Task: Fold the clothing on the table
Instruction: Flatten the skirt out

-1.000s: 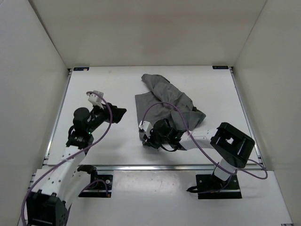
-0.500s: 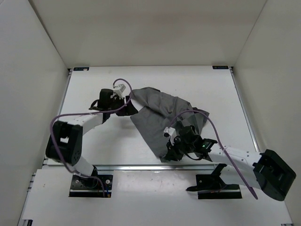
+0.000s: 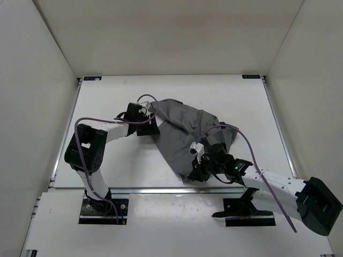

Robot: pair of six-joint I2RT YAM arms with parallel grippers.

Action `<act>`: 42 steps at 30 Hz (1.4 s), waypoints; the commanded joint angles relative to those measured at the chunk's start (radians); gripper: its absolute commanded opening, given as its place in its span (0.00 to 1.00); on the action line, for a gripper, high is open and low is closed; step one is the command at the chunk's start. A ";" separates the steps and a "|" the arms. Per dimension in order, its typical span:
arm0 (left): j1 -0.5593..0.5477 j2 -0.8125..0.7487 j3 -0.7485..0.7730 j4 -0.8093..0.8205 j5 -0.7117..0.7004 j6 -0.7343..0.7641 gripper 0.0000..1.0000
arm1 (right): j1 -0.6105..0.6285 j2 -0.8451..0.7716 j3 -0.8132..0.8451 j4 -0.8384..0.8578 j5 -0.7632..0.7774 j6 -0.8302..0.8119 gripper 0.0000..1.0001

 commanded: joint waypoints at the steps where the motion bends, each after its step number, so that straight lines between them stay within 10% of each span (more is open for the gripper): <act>1: -0.006 0.013 0.006 -0.004 -0.119 0.002 0.71 | -0.007 -0.040 -0.015 0.031 0.003 0.016 0.00; 5: 0.003 0.057 0.045 -0.027 -0.104 0.008 0.67 | -0.011 -0.047 -0.021 0.057 0.003 0.019 0.00; 10: 0.009 0.099 0.013 0.124 0.086 -0.004 0.00 | -0.013 -0.032 -0.018 0.054 0.004 0.013 0.00; 19: 0.086 -0.281 -0.067 0.064 0.054 -0.032 0.00 | -0.236 -0.286 0.066 -0.007 -0.040 0.011 0.00; 29: 0.138 -0.817 0.239 -0.277 -0.032 -0.087 0.00 | -0.662 -0.397 0.444 -0.085 -0.442 -0.033 0.00; 42: 0.218 -0.387 0.439 -0.248 -0.024 -0.001 0.00 | -0.651 0.213 0.714 0.146 -0.384 -0.075 0.00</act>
